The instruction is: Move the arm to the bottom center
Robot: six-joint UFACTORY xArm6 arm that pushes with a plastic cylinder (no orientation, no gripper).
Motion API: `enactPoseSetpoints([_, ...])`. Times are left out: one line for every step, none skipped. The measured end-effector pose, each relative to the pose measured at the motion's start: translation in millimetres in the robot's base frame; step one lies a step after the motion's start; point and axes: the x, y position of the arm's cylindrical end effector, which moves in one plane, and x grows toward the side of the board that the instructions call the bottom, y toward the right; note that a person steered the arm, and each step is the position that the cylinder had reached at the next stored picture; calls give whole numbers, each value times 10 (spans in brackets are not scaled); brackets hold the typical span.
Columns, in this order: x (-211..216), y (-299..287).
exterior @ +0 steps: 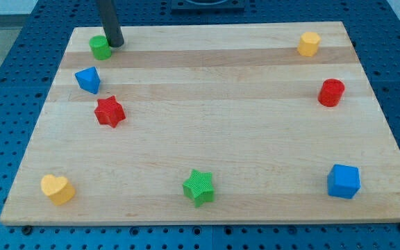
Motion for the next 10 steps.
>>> enactPoseSetpoints([0, 357])
enactPoseSetpoints([0, 546])
enactPoseSetpoints([12, 537])
enactPoseSetpoints([557, 244])
enactPoseSetpoints([932, -13])
enactPoseSetpoints([935, -18])
enactPoseSetpoints([938, -15])
enactPoseSetpoints([1412, 482])
enactPoseSetpoints([1932, 1112])
enactPoseSetpoints([2661, 1299])
